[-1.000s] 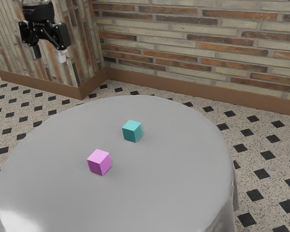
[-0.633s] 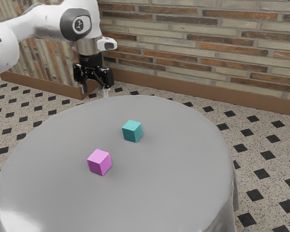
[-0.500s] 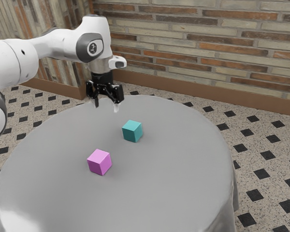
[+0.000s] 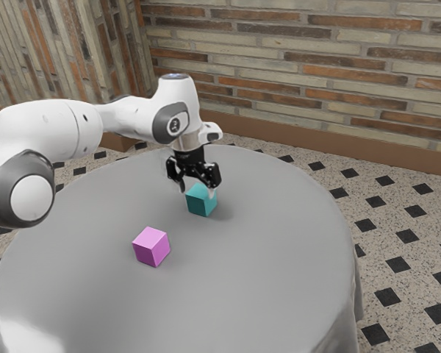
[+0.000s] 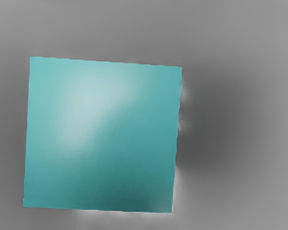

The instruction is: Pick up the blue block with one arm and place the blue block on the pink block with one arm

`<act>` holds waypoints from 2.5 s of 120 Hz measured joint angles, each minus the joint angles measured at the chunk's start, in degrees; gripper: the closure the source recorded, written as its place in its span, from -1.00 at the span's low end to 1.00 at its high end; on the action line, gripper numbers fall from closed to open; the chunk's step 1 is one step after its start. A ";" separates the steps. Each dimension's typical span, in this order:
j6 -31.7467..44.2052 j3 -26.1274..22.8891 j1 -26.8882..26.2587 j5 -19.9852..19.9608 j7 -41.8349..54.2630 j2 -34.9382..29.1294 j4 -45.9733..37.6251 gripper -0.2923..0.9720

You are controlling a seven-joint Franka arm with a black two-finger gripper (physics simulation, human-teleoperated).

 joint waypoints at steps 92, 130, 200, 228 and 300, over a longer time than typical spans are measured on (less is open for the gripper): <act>2.28 -1.69 0.60 6.99 -1.34 8.68 7.63 -0.33; 3.00 -1.26 0.61 6.83 -1.52 8.82 7.63 -0.05; 11.60 -0.51 3.82 4.09 -4.25 -31.46 -40.55 -0.02; 15.84 -1.00 4.88 2.32 -6.93 -38.20 -51.13 -0.02; 10.32 -0.45 5.37 -1.38 -7.58 -39.83 -36.96 -0.48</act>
